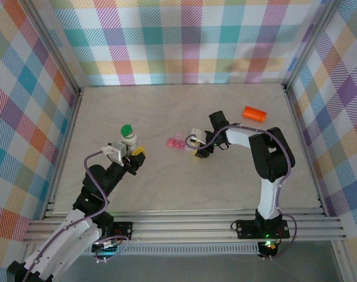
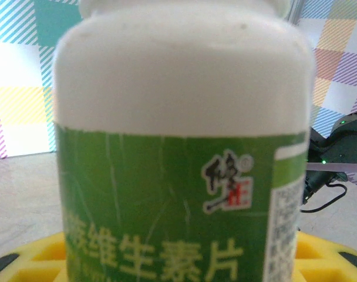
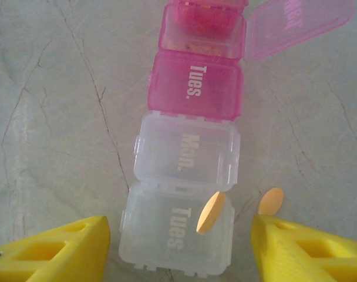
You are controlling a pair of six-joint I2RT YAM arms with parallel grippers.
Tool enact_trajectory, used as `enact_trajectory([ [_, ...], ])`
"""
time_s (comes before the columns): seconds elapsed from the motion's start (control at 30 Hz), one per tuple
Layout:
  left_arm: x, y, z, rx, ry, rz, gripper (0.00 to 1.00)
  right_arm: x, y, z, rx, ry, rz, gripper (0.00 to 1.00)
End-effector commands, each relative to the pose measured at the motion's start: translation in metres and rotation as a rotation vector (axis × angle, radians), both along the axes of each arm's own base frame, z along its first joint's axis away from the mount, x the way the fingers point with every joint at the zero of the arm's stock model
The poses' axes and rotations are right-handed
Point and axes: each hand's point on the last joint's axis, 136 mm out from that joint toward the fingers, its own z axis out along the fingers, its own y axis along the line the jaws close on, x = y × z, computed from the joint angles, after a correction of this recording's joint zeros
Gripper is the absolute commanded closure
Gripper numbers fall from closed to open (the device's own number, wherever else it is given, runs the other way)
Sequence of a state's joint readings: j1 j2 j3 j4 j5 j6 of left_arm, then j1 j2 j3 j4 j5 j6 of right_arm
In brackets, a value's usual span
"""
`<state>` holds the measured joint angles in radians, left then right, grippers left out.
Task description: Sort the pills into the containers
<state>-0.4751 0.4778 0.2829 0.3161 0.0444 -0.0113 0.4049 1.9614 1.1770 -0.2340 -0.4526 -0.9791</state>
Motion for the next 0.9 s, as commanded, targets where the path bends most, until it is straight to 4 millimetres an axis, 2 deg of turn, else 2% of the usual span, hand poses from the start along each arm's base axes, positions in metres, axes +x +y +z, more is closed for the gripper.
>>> enact_trajectory([
  [0.0, -0.0015, -0.0008, 0.011, -0.03, -0.033, -0.013, 1.0, 0.0012, 0.0002, -0.0004, 0.003, 0.017, 0.018, 0.39],
  [0.37, -0.0022, -0.0023, 0.0106, -0.032, -0.03, -0.021, 1.0, 0.006, 0.0004, -0.0027, -0.009, 0.011, 0.013, 0.49],
  [0.67, -0.0017, -0.0032, 0.0092, -0.032, -0.025, -0.025, 1.0, 0.0096, 0.001, -0.0052, -0.02, 0.012, 0.012, 0.5],
  [0.87, -0.0016, -0.0028, 0.0088, -0.031, -0.024, -0.023, 1.0, 0.0083, -0.0017, -0.0018, -0.045, 0.011, 0.03, 0.56],
])
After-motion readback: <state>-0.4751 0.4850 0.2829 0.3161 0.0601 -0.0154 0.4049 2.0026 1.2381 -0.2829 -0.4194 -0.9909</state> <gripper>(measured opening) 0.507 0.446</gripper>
